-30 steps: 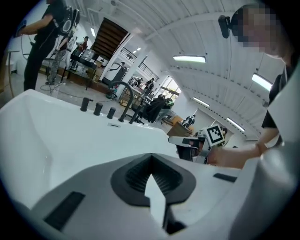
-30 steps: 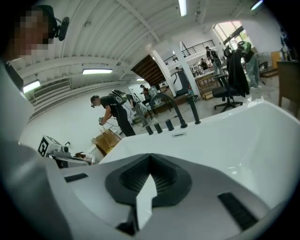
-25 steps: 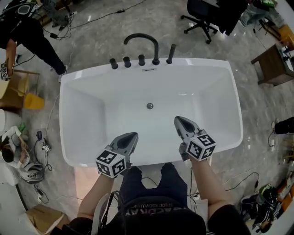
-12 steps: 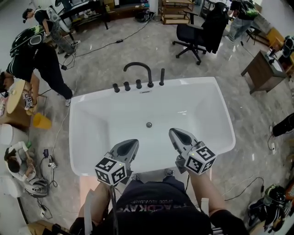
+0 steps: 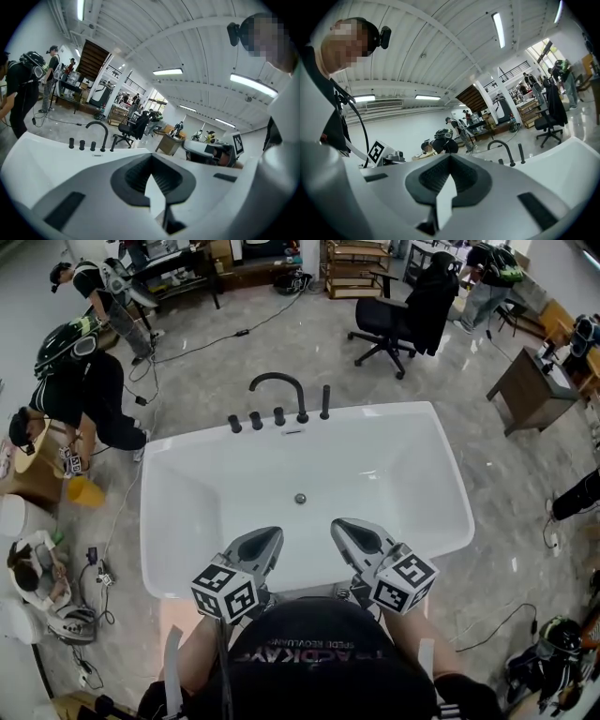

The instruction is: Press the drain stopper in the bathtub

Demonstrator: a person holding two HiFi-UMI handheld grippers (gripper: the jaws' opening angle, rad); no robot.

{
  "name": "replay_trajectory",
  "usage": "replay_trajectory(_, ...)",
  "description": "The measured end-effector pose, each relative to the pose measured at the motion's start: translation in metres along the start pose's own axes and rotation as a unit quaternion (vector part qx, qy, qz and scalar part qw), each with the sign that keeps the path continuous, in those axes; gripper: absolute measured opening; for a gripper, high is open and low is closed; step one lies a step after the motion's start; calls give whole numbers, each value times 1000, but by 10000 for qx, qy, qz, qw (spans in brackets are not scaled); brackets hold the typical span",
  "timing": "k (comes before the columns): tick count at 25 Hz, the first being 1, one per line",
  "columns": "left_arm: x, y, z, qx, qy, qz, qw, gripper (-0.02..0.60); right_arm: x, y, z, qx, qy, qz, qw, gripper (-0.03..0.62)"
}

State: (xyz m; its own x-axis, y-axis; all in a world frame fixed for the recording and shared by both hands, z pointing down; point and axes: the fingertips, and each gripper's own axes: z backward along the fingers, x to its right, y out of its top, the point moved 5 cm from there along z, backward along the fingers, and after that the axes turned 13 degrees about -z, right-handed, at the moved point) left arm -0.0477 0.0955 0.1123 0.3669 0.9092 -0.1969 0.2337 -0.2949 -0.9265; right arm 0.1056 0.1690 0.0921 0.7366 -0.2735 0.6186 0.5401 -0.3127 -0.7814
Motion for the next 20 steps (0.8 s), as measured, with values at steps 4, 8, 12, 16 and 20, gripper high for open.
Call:
replay_trajectory(4, 5, 1, -1, 22, -51, -46, 10000, 5, -11, -4, 7, 3, 81, -37, 10000, 11)
replay_trajectory(8, 8, 4, -1, 76, -76, -118, 9999, 5, -15, -7, 11, 2, 109, -25, 9999, 11)
replay_trajectory(12, 11, 6, -1, 86, -89, -119, 9999, 5, -15, -6, 12, 39, 133, -98, 9999, 11)
replay_trajectory(16, 12, 7, -3, 69, -113, -168, 9998, 5, -12, -7, 11, 22, 154, -244, 9996, 11)
replay_trajectory(20, 6, 8, -2, 38, -109, -68, 9999, 5, -11, -9, 8, -48, 188, -392, 9990, 11)
